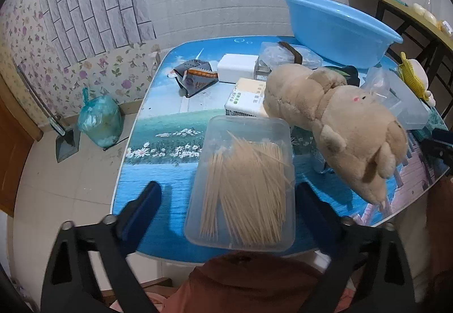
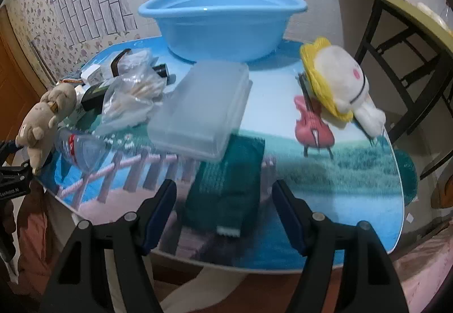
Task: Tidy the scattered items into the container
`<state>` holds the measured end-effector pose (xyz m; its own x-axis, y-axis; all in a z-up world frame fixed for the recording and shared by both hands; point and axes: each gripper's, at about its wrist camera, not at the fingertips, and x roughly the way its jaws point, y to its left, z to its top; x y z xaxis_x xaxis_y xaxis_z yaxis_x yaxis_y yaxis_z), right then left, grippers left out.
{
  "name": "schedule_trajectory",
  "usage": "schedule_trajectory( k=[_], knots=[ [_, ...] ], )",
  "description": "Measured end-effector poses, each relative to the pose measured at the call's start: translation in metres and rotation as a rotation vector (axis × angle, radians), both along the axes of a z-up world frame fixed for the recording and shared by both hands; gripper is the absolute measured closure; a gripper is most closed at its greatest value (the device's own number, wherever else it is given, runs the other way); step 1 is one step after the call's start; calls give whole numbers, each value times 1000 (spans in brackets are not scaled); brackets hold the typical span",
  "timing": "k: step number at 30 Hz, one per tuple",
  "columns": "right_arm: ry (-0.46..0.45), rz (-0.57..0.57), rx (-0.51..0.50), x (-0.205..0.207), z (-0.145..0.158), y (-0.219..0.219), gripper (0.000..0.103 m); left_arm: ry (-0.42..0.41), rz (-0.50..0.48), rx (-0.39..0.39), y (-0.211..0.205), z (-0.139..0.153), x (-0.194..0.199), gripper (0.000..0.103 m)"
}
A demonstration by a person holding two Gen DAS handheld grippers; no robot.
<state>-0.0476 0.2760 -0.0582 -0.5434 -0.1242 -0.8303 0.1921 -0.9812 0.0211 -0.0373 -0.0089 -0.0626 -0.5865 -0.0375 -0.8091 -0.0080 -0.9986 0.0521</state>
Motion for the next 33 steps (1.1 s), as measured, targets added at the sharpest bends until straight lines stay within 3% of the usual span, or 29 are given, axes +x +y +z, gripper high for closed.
schedule_trajectory(
  k=[6,7,8,11,13,23,33],
  knots=[
    [-9,-10,-3,-13,0,-5,33,11,7,70,-7,-1,-4,31],
    [-14,-13,-8,-13,-1,-4,33,18,-1,71,-7,0,-4,41],
    [-19,-16,-11,-14,-3,-3,33,23,-10,71,-7,1,-5,43],
    [-21,-20,-2,-13,-5,0,50,27,-10,76,-5,-1,-1,43],
    [-25,-16,-10,-14,-4,3,54,29,-4,81,-7,0,0,43],
    [-5,-29,-11,-5,5,22,57,92,49,60,-19,28,8,43],
    [60,-62,-18,2,31,48,59,161,12,21,-2,68,9,43]
  ],
)
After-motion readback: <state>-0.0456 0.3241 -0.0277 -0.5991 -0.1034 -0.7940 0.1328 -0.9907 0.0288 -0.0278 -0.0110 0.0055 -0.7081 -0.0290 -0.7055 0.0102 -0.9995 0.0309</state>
